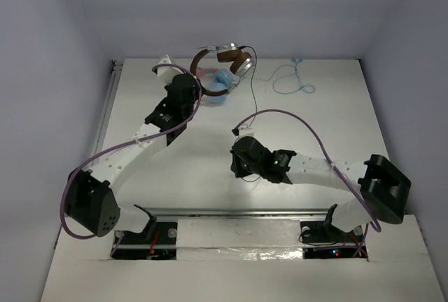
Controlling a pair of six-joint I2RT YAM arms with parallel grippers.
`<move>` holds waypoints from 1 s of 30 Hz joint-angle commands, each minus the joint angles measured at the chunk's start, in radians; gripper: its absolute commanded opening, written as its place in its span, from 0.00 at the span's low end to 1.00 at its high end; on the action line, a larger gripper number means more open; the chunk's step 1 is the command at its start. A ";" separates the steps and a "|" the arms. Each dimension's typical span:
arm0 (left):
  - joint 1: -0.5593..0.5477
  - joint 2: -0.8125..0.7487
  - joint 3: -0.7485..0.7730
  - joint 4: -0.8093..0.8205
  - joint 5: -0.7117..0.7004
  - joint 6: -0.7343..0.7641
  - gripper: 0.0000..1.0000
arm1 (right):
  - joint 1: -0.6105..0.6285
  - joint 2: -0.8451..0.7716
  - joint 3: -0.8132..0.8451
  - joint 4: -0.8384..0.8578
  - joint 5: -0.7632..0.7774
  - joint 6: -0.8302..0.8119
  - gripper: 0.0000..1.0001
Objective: Wrap the headphones
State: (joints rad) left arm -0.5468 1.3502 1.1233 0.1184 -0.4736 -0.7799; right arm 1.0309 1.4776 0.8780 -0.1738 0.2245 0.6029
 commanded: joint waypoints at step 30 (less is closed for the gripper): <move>-0.249 -0.060 -0.224 0.138 0.145 0.441 0.00 | -0.079 -0.269 0.556 -0.497 -0.056 -0.337 0.00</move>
State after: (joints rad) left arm -0.7910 1.3582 0.9070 0.1493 -0.4461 -0.3691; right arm 1.0122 1.2068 1.3804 -0.6701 0.2096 0.3229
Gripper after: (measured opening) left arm 0.036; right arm 0.030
